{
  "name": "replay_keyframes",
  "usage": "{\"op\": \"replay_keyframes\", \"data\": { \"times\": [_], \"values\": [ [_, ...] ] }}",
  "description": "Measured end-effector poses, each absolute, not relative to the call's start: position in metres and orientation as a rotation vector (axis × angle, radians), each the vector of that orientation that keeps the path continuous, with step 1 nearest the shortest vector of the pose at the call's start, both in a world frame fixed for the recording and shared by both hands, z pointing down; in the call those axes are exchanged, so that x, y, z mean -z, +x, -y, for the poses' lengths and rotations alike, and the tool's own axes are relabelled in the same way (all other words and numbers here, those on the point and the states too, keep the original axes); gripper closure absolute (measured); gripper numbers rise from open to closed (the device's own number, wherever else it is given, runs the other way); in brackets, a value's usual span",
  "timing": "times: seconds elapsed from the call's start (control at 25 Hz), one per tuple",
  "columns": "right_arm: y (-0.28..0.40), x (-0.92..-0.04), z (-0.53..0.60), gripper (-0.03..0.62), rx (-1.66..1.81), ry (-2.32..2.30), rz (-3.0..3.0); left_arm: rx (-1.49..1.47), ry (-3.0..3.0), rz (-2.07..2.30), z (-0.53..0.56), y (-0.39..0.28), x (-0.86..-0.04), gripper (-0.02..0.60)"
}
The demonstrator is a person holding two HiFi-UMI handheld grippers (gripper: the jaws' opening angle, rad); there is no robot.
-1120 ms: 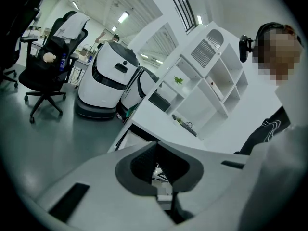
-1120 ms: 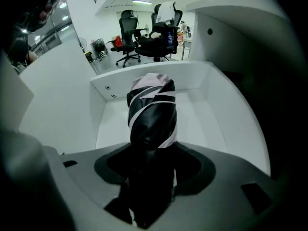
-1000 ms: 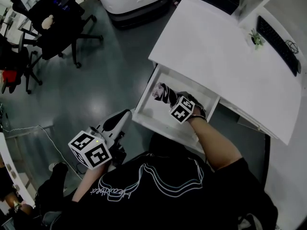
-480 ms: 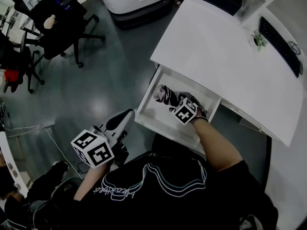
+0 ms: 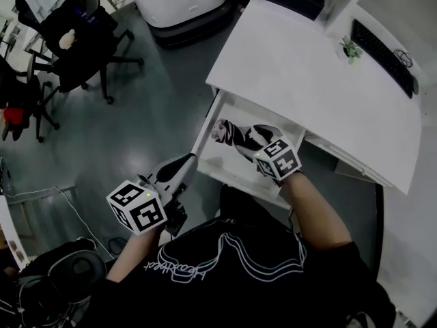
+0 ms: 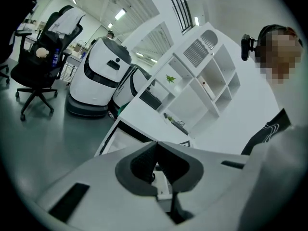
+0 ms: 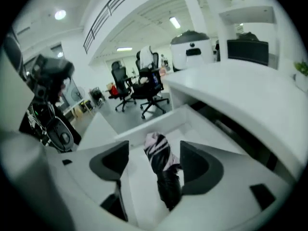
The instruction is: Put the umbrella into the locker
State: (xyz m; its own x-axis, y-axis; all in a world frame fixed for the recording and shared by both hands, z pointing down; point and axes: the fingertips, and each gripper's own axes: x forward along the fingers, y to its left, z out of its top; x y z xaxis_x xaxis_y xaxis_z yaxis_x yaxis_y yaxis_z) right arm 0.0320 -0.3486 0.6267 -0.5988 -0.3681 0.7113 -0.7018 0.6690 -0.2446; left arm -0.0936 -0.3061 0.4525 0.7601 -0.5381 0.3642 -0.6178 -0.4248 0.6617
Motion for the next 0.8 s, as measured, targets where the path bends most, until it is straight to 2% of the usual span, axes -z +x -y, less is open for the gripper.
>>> {"op": "replay_keyframes", "data": {
  "times": [0.16, 0.32, 0.4, 0.8],
  "values": [
    [0.039, -0.519, 0.339, 0.386, -0.662, 1.040, 2.496, -0.096, 2.161, 0.817, 0.293, -0.085, -0.437, 0.576],
    [0.045, -0.431, 0.309, 0.489, -0.549, 1.154, 2.653, -0.062, 2.260, 0.776, 0.277, -0.072, -0.404, 0.575],
    [0.044, -0.404, 0.290, 0.589, -0.495, 1.148, 2.695, -0.042, 2.309, 0.748, 0.266, -0.066, -0.387, 0.575],
    [0.040, -0.296, 0.203, 0.591, -0.425, 1.176, 2.995, 0.058, 2.539, 0.654, 0.204, -0.050, -0.319, 0.575]
  ]
}}
